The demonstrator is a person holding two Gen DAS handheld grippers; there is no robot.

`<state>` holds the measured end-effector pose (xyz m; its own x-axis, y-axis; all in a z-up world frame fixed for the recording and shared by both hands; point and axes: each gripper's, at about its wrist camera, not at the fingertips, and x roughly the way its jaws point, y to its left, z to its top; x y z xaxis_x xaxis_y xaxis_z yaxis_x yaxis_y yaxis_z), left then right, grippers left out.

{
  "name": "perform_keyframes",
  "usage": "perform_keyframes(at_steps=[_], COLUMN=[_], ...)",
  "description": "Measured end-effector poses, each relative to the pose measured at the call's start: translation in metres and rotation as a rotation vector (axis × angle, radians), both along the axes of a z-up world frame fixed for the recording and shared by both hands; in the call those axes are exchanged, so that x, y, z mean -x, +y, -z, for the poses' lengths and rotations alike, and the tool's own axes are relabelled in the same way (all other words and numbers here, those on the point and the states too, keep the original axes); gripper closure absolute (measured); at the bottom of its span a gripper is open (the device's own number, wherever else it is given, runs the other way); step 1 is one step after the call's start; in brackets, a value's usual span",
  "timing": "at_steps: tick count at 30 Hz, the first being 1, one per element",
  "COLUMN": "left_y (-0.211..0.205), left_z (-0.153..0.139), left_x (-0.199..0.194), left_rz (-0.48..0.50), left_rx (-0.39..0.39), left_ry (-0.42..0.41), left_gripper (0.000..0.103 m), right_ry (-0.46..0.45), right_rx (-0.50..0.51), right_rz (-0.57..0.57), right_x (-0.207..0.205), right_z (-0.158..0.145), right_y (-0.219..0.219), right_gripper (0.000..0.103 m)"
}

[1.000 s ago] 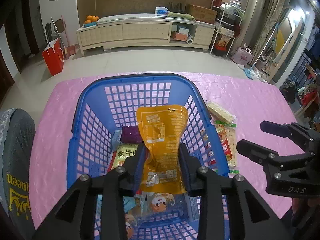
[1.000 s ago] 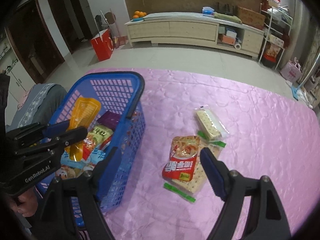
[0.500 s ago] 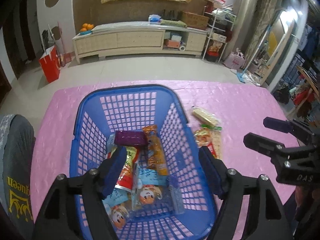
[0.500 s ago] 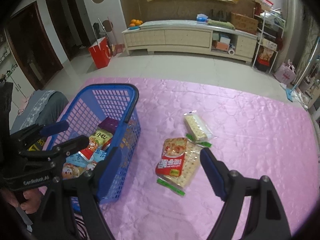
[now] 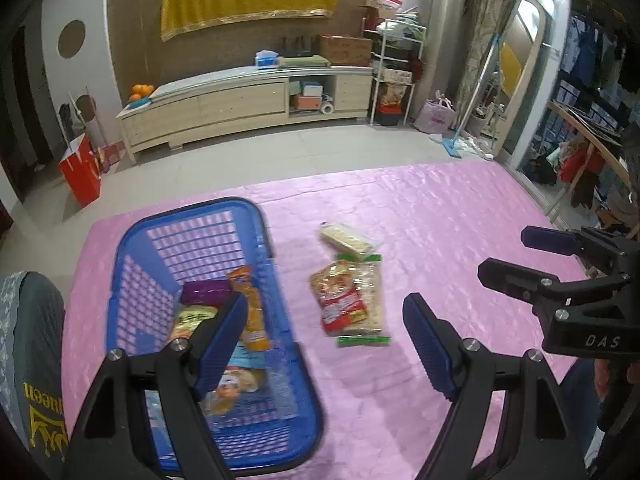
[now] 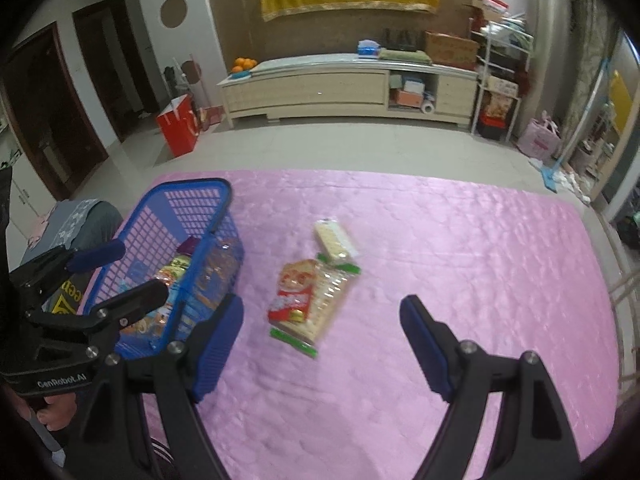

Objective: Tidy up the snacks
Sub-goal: 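Withdraw both tools and move the left tool to grasp the cracker pack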

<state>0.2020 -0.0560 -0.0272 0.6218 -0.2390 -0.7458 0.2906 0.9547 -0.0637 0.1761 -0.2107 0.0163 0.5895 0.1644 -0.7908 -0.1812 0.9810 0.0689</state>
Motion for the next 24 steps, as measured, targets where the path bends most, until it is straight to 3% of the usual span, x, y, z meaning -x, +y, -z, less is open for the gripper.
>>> perform_keyframes(at_steps=[3, 9, 20, 24], left_y=[-0.019, -0.051, -0.083, -0.084], left_z=[0.006, 0.024, 0.074, 0.094], left_x=[0.0, -0.004, -0.035, -0.052], left_rz=[0.018, 0.018, -0.039, -0.05], left_rx=[0.013, -0.034, -0.125, -0.107], left_ry=[0.006, 0.001, 0.032, 0.054], left_gripper=[0.025, 0.025, 0.025, 0.025], right_ry=[-0.003, 0.003, 0.06, 0.091], right_rx=[0.021, 0.062, 0.084, 0.082], right_rz=[0.014, 0.058, 0.063, 0.057], right_x=[0.005, 0.002, -0.026, -0.041], right_z=[0.001, 0.016, 0.07, 0.091], right_y=[-0.015, -0.043, -0.065, -0.07], right_gripper=[0.019, 0.019, 0.019, 0.019])
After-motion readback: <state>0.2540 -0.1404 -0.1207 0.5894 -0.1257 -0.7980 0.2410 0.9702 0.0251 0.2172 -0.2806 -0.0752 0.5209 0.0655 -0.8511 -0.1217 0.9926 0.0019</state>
